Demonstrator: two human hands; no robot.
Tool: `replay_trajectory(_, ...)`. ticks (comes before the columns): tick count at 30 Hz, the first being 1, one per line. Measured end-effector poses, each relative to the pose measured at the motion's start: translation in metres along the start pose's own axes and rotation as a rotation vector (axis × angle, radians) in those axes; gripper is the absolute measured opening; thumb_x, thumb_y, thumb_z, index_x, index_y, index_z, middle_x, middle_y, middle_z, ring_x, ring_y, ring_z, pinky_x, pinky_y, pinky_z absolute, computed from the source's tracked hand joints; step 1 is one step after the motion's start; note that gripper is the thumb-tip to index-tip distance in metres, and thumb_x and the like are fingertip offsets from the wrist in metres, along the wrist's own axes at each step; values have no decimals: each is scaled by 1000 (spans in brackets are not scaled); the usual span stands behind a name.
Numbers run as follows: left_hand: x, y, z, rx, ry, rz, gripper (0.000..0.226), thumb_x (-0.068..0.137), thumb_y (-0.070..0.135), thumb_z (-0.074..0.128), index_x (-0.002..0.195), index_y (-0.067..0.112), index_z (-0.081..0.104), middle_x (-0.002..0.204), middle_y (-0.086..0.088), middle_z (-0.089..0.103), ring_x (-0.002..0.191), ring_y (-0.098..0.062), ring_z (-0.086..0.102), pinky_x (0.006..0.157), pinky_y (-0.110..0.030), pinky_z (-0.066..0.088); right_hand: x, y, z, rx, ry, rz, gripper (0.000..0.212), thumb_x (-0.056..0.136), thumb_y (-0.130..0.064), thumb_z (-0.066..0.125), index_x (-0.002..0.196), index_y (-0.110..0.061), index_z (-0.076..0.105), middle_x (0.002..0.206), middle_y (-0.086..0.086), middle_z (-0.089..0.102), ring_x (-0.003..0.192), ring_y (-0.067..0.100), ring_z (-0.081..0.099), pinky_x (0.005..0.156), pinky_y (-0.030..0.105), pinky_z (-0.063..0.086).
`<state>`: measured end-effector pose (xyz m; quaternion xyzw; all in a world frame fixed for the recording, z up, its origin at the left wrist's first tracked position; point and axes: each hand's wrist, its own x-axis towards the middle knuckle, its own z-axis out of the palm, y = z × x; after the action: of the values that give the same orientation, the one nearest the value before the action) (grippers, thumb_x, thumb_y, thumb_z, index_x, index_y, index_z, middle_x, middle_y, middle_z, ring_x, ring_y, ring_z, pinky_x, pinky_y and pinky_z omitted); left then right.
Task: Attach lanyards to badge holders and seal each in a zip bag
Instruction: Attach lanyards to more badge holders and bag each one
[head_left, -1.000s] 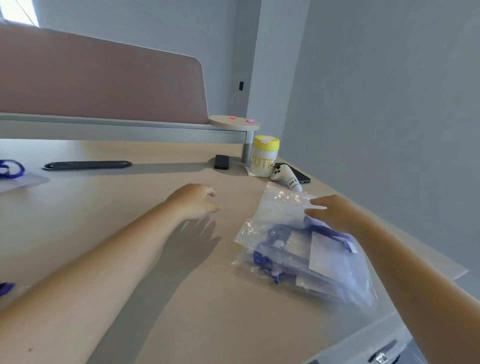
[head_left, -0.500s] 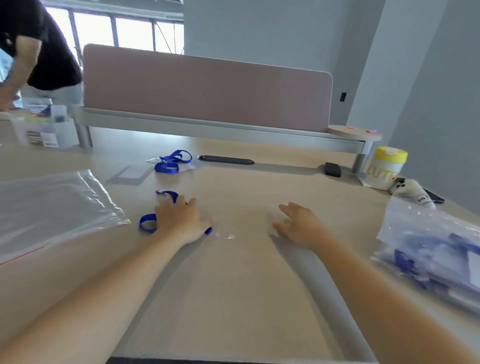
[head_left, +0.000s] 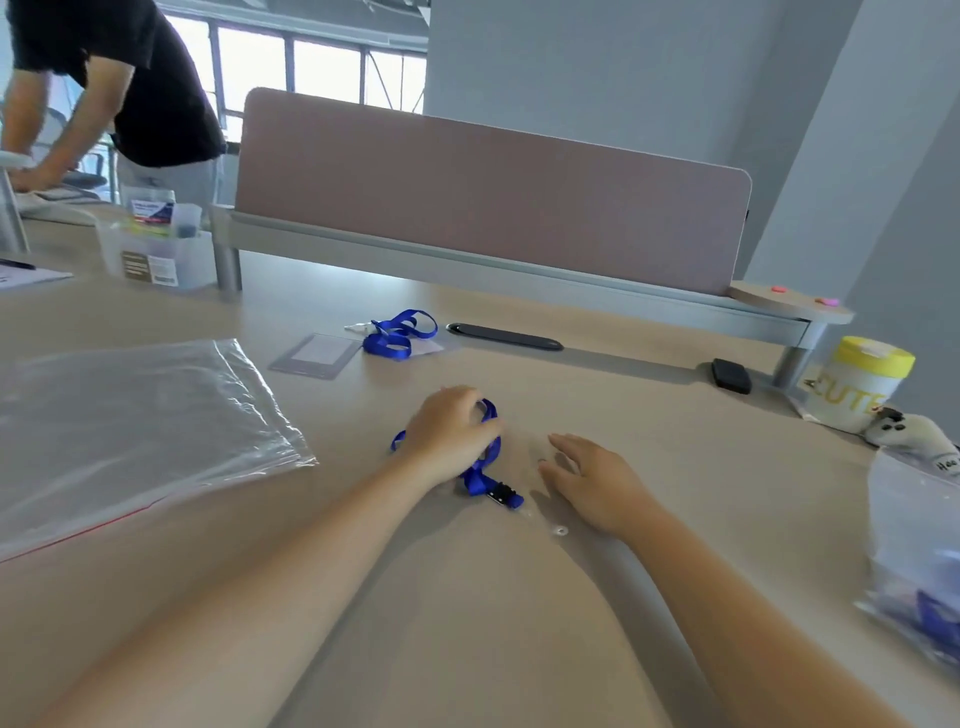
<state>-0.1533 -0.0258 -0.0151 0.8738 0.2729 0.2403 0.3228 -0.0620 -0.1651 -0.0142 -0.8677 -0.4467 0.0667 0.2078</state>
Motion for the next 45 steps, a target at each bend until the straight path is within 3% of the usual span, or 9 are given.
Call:
replay_trajectory(2,12,-12,-16,27,67,-50,44,89,28,49,128,9,47,137,-8,47,129,-25,40,105,-35,33,9,-5,6,28,-12,-14,53,92,-37,43,141,-19,30,152,1,27,140,16,24,113,27,18)
replay_trajectory(7,48,-62,-47,365,126,-131,42,90,35,46,120,6,50,126,-14,52,120,-34,43,94,-41,41,39,-27,23,-155,-93,-151,53,82,-54,46,121,-18,48,117,3,54,116,25,47,96,38,36)
replay_trajectory(12,69,-98,-62,581,12,-302,68,90,54,33,145,16,19,154,-10,16,142,-32,12,113,-45,16,75,-30,35,-223,-73,-146,32,86,-49,42,97,-22,54,103,2,54,104,24,47,88,37,36)
replay_trajectory(15,71,-111,-63,631,-46,-394,74,89,59,27,146,14,12,156,-10,8,144,-29,5,116,-43,8,91,-26,38,-232,-43,-96,30,87,-49,40,66,-29,35,97,3,50,102,25,47,85,37,33)
replay_trajectory(22,58,-99,-54,653,-163,-313,75,88,62,28,144,13,19,156,-6,13,144,-24,10,116,-43,9,97,-11,33,-299,13,108,42,87,-54,34,97,-17,51,120,12,52,114,31,45,97,43,34)
replay_trajectory(32,-12,-23,-25,652,-315,-127,61,87,60,33,124,14,46,138,-7,43,131,-27,35,105,-40,28,32,29,18,-148,132,381,48,87,-50,30,61,-11,37,93,15,50,90,29,50,80,38,37)
replay_trajectory(37,-39,-4,-18,607,-218,-127,57,85,58,40,124,17,46,132,-9,45,126,-30,34,97,-39,33,-14,24,-4,-23,159,130,22,95,-23,31,94,-16,52,112,15,44,108,33,45,85,36,35)
replay_trajectory(40,-43,-5,-18,602,-73,-97,59,86,55,42,130,16,43,134,-10,43,124,-32,36,97,-38,33,-35,21,-11,-39,114,-44,37,93,-10,38,128,-15,48,129,13,47,120,31,43,90,31,35)
replay_trajectory(45,-36,-27,-21,591,-139,-179,59,85,62,36,130,23,40,143,-8,36,132,-33,31,106,-40,27,-36,20,-8,-167,-1,-155,31,91,-12,45,117,-18,61,130,3,52,119,28,46,94,35,40)
